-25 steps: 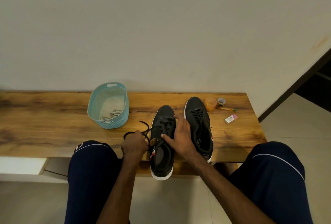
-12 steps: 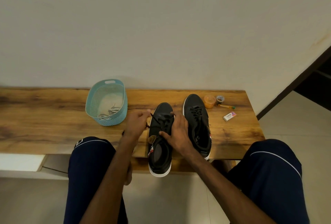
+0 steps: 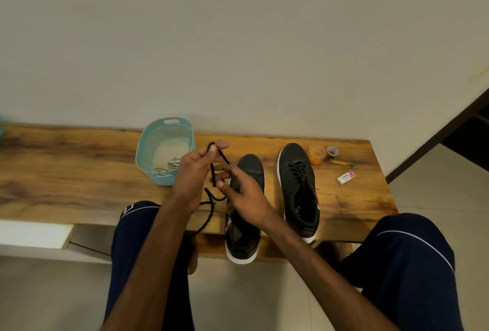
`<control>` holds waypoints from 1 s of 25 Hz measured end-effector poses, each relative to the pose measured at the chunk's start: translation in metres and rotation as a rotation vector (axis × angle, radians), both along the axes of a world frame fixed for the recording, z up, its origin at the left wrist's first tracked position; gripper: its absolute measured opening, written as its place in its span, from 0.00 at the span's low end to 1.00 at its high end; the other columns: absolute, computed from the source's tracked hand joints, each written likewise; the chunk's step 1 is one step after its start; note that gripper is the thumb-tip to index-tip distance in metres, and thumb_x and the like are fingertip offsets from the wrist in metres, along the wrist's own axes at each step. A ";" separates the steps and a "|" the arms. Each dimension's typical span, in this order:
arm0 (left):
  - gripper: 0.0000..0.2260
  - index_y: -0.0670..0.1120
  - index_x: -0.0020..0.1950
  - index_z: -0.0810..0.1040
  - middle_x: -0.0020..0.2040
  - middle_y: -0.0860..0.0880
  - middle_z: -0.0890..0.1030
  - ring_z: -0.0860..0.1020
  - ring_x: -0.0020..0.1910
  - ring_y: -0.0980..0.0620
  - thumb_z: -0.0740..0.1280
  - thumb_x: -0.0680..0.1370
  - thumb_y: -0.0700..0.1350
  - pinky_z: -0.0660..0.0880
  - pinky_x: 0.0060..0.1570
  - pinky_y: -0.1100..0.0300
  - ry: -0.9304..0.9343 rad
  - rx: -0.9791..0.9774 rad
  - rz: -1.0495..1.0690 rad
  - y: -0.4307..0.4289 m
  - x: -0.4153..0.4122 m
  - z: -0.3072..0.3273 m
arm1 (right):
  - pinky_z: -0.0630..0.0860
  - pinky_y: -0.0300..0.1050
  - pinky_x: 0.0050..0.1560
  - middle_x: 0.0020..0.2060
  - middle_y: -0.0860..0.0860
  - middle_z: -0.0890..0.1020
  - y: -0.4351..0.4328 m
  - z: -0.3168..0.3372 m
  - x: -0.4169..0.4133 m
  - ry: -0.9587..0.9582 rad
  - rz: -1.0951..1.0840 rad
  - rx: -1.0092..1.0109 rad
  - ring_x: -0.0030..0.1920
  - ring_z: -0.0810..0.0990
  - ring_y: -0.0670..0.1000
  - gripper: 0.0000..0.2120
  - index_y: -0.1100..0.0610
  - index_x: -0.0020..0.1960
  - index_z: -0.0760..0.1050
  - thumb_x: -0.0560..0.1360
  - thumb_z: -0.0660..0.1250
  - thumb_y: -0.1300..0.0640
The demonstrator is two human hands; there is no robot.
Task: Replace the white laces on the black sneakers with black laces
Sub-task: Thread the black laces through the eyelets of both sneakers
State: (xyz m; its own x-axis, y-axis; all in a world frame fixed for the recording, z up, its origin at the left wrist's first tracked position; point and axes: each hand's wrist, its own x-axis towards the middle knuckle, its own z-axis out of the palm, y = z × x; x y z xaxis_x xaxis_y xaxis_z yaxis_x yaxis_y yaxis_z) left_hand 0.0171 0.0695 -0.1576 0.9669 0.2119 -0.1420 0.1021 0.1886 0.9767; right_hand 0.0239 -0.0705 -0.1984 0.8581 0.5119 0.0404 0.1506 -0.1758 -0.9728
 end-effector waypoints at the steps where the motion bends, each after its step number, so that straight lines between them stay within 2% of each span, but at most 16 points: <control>1: 0.11 0.46 0.55 0.84 0.54 0.52 0.83 0.77 0.63 0.48 0.62 0.83 0.46 0.71 0.63 0.50 0.019 0.062 0.065 0.003 0.002 0.001 | 0.75 0.42 0.60 0.50 0.50 0.82 -0.005 0.001 0.002 0.047 0.006 0.018 0.53 0.80 0.44 0.14 0.57 0.67 0.74 0.81 0.65 0.60; 2: 0.11 0.46 0.53 0.84 0.52 0.52 0.83 0.77 0.61 0.47 0.62 0.83 0.46 0.72 0.62 0.50 0.041 0.210 0.138 0.006 0.005 0.001 | 0.76 0.45 0.58 0.45 0.51 0.81 -0.012 0.002 0.005 0.096 0.005 0.046 0.49 0.80 0.46 0.12 0.58 0.64 0.76 0.82 0.64 0.60; 5: 0.14 0.46 0.50 0.82 0.49 0.48 0.82 0.78 0.51 0.47 0.59 0.84 0.48 0.72 0.48 0.53 0.143 0.934 0.306 0.017 0.009 -0.004 | 0.77 0.40 0.52 0.39 0.49 0.78 -0.041 0.004 0.024 0.160 -0.054 0.105 0.43 0.79 0.45 0.10 0.56 0.61 0.79 0.82 0.63 0.59; 6: 0.15 0.45 0.50 0.82 0.49 0.47 0.81 0.78 0.47 0.46 0.57 0.84 0.48 0.70 0.44 0.53 0.187 1.115 0.348 0.023 0.010 -0.004 | 0.77 0.40 0.50 0.38 0.50 0.78 -0.051 0.005 0.031 0.170 -0.082 0.129 0.41 0.79 0.46 0.10 0.56 0.60 0.79 0.82 0.63 0.60; 8: 0.16 0.42 0.53 0.80 0.48 0.43 0.80 0.79 0.46 0.42 0.56 0.84 0.48 0.69 0.40 0.52 0.296 1.326 0.374 0.035 0.012 -0.005 | 0.76 0.42 0.46 0.38 0.51 0.77 -0.069 0.006 0.043 0.191 -0.142 0.185 0.39 0.76 0.47 0.09 0.58 0.58 0.80 0.81 0.64 0.61; 10: 0.14 0.39 0.55 0.79 0.50 0.41 0.79 0.79 0.48 0.39 0.57 0.84 0.46 0.69 0.39 0.51 0.416 1.419 0.336 0.041 0.013 -0.008 | 0.74 0.42 0.43 0.38 0.52 0.79 -0.081 0.006 0.050 0.182 -0.185 0.213 0.38 0.75 0.47 0.08 0.60 0.57 0.80 0.81 0.63 0.62; 12: 0.12 0.39 0.58 0.77 0.54 0.39 0.78 0.77 0.53 0.38 0.61 0.82 0.45 0.72 0.42 0.48 0.480 1.489 0.279 0.036 0.011 -0.011 | 0.74 0.42 0.42 0.42 0.52 0.83 -0.086 0.008 0.054 0.140 -0.164 0.184 0.39 0.76 0.47 0.11 0.59 0.60 0.80 0.83 0.61 0.63; 13: 0.12 0.39 0.61 0.75 0.57 0.39 0.76 0.76 0.57 0.39 0.62 0.82 0.46 0.73 0.44 0.46 0.451 1.503 0.259 0.032 0.010 -0.012 | 0.74 0.41 0.42 0.45 0.52 0.84 -0.087 0.010 0.054 0.117 -0.127 0.152 0.40 0.76 0.47 0.13 0.59 0.63 0.78 0.83 0.59 0.64; 14: 0.14 0.41 0.65 0.73 0.61 0.40 0.75 0.74 0.60 0.40 0.63 0.82 0.46 0.75 0.47 0.46 0.353 1.479 0.220 0.028 0.010 -0.013 | 0.74 0.40 0.41 0.47 0.51 0.85 -0.085 0.013 0.053 0.083 -0.085 0.100 0.40 0.77 0.47 0.14 0.58 0.65 0.76 0.83 0.59 0.65; 15: 0.15 0.43 0.68 0.72 0.64 0.42 0.74 0.73 0.62 0.44 0.63 0.82 0.45 0.75 0.52 0.46 0.187 1.366 0.144 0.021 0.011 -0.014 | 0.74 0.39 0.41 0.47 0.51 0.86 -0.083 0.015 0.051 0.035 -0.052 0.036 0.39 0.78 0.47 0.14 0.57 0.65 0.75 0.82 0.59 0.66; 17: 0.14 0.47 0.69 0.73 0.64 0.49 0.76 0.74 0.62 0.52 0.59 0.84 0.45 0.74 0.62 0.50 -0.090 0.917 -0.148 0.002 0.015 -0.012 | 0.76 0.39 0.42 0.42 0.50 0.86 -0.072 0.019 0.043 -0.085 -0.027 -0.065 0.36 0.80 0.47 0.10 0.56 0.61 0.73 0.81 0.64 0.65; 18: 0.13 0.48 0.67 0.75 0.61 0.51 0.79 0.76 0.60 0.55 0.57 0.85 0.46 0.75 0.61 0.53 -0.129 0.721 -0.313 -0.010 0.015 -0.011 | 0.77 0.39 0.40 0.39 0.50 0.86 -0.066 0.020 0.039 -0.141 -0.040 -0.091 0.35 0.81 0.47 0.09 0.56 0.58 0.72 0.79 0.66 0.64; 19: 0.13 0.47 0.64 0.77 0.55 0.53 0.81 0.79 0.55 0.55 0.57 0.85 0.46 0.76 0.56 0.54 -0.137 0.616 -0.430 -0.019 0.013 -0.012 | 0.79 0.40 0.39 0.37 0.50 0.85 -0.061 0.020 0.035 -0.192 -0.066 -0.111 0.35 0.82 0.47 0.08 0.57 0.55 0.72 0.78 0.69 0.63; 21: 0.11 0.45 0.55 0.79 0.43 0.52 0.81 0.79 0.43 0.52 0.57 0.85 0.46 0.77 0.46 0.52 -0.129 0.613 -0.480 -0.026 0.015 -0.017 | 0.80 0.41 0.41 0.37 0.49 0.84 -0.056 0.018 0.032 -0.262 -0.153 -0.137 0.37 0.83 0.45 0.08 0.60 0.51 0.74 0.76 0.72 0.61; 23: 0.10 0.46 0.49 0.80 0.40 0.48 0.80 0.79 0.39 0.47 0.60 0.84 0.46 0.80 0.44 0.45 -0.079 0.740 -0.403 -0.022 0.019 -0.023 | 0.78 0.36 0.42 0.38 0.47 0.84 -0.060 0.015 0.032 -0.282 -0.257 -0.133 0.39 0.82 0.42 0.07 0.60 0.48 0.79 0.74 0.74 0.58; 25: 0.10 0.51 0.43 0.78 0.37 0.51 0.78 0.77 0.36 0.54 0.61 0.83 0.46 0.80 0.40 0.42 -0.029 0.793 -0.328 -0.016 0.020 -0.025 | 0.78 0.35 0.44 0.40 0.46 0.84 -0.065 0.013 0.036 -0.249 -0.315 -0.123 0.41 0.82 0.41 0.04 0.58 0.48 0.82 0.75 0.74 0.59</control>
State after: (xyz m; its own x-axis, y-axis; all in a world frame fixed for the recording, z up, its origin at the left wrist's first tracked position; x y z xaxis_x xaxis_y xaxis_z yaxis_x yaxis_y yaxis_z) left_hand 0.0373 0.0533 -0.1830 0.9976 -0.0527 -0.0442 0.0049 -0.5858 0.8104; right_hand 0.0596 -0.1359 -0.1856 0.9452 0.2404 0.2209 0.2987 -0.3635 -0.8824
